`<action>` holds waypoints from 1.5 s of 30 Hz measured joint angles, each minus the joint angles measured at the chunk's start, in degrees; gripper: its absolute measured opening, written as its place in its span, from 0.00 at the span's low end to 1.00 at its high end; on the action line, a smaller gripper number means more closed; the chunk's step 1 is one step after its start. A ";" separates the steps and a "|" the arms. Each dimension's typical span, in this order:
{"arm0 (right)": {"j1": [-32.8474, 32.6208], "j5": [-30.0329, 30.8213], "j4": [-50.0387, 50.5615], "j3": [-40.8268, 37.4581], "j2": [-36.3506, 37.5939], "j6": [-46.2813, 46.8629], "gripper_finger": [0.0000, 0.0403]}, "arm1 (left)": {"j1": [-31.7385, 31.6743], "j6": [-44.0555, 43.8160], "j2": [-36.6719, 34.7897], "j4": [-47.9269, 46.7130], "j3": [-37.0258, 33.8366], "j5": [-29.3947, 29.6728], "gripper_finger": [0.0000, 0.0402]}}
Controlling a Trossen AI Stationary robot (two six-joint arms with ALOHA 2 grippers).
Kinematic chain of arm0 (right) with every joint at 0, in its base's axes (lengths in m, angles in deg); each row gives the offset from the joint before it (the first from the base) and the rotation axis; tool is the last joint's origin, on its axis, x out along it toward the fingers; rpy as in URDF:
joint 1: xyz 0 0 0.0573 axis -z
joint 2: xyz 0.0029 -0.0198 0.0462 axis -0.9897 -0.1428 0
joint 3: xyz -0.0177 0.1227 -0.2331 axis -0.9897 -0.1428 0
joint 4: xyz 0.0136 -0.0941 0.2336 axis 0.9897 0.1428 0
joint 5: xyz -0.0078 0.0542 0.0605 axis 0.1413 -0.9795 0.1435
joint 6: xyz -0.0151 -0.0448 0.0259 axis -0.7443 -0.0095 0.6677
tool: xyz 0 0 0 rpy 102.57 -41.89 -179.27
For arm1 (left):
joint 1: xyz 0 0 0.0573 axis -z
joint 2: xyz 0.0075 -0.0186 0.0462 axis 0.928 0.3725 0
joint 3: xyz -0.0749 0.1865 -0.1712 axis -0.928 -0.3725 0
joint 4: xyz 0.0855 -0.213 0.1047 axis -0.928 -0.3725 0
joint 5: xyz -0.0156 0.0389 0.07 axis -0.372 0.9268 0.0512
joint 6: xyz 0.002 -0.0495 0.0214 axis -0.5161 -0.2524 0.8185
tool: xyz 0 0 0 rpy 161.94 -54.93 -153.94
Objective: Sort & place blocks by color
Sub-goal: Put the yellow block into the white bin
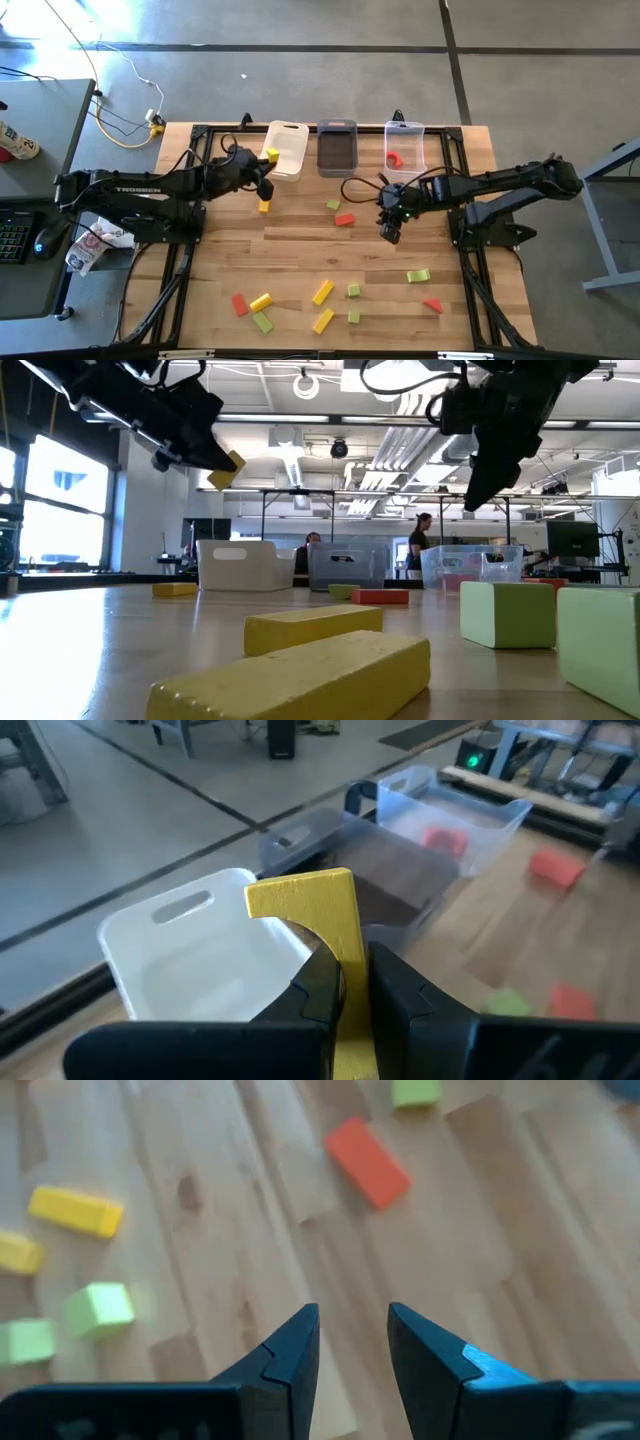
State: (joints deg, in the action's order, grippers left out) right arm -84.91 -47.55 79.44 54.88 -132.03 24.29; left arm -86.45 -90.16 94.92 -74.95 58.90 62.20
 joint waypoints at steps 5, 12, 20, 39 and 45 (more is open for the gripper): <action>-1.43 -2.79 0.56 0.00 0.00 1.51 0.27 | -2.52 2.75 2.27 -0.08 0.00 -0.94 0.03; -3.04 -4.66 2.56 -0.01 0.00 2.87 0.27 | -6.26 3.91 5.34 -0.15 0.00 -3.81 0.03; -5.01 -4.79 7.34 -0.01 0.00 6.82 0.27 | -10.62 6.28 6.88 -0.09 0.00 -6.53 0.03; -6.86 -4.56 8.69 -0.01 0.00 10.29 0.27 | -16.22 4.13 19.10 -6.04 9.78 -12.88 0.03; -6.86 -4.60 8.71 -0.02 0.00 9.97 0.27 | -16.55 2.93 23.61 -6.36 10.34 -15.43 0.04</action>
State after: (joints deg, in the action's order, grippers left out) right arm -91.77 -52.15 88.15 54.86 -132.03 34.26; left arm -103.01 -87.23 118.54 -81.30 69.23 46.77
